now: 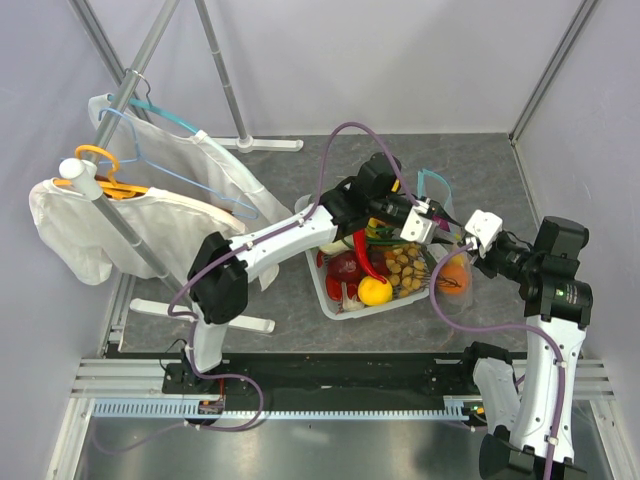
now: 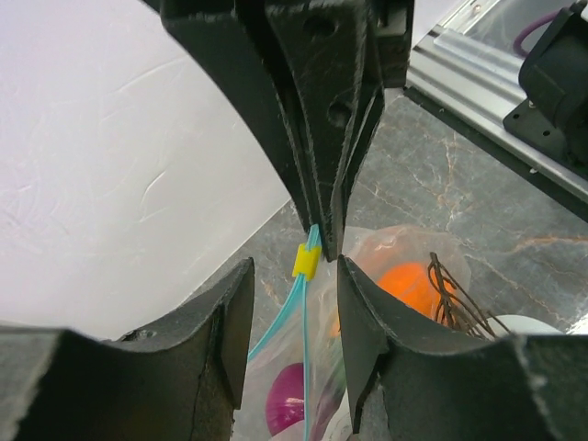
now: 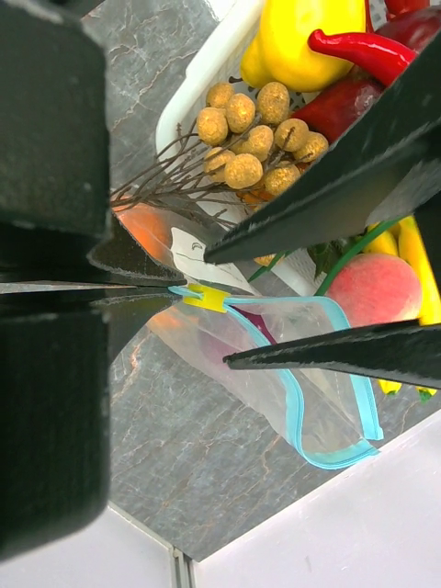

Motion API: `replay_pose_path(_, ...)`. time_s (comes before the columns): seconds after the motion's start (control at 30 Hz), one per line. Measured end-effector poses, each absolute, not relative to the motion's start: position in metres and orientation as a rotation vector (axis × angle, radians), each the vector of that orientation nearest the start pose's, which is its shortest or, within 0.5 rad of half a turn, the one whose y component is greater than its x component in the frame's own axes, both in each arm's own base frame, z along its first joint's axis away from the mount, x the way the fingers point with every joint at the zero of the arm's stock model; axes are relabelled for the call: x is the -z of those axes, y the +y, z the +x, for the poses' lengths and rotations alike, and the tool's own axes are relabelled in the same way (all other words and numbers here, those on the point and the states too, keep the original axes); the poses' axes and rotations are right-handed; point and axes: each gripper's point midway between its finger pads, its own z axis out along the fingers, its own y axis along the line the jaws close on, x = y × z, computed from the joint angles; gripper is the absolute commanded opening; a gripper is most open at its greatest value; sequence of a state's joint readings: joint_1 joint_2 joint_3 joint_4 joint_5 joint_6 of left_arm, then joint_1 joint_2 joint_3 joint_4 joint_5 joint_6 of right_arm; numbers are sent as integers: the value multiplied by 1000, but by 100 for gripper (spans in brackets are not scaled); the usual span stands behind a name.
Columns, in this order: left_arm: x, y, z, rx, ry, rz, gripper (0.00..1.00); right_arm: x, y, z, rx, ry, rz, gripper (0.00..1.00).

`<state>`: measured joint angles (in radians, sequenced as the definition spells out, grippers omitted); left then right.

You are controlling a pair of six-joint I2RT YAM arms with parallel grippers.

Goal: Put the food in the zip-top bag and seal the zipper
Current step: Zip the zipper food storage bag at the center of the board.

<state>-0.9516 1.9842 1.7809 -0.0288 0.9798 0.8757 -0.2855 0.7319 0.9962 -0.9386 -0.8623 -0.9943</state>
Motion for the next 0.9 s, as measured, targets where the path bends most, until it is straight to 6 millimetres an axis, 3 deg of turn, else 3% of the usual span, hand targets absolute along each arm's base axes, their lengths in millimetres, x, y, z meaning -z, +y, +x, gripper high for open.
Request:
replay_pose_path(0.13, -286, -538, 227, 923, 472, 1737, 45, -259, 51, 220, -162, 1677, -1085, 0)
replay_pose_path(0.23, -282, -542, 229, 918, 488, 1743, 38, -260, 51, 219, -160, 1675, -1089, 0)
replay_pose_path(0.43, -282, -548, 227, 915, 486, 1745, 36, -260, 51, 219, -158, 1673, -1091, 0)
replay_pose_path(0.57, -282, -548, 225, 920, 489, 1750, 22, -261, 51, 219, -156, 1673, -1091, 0)
replay_pose_path(0.67, -280, -548, 224, 920, 494, 1760, 5, -262, 50, 219, -144, 1669, -1092, 0)
replay_pose_path(0.9, -280, -547, 227, 912, 503, 1767, 2, -265, 47, 218, -104, 1655, -1099, 0)
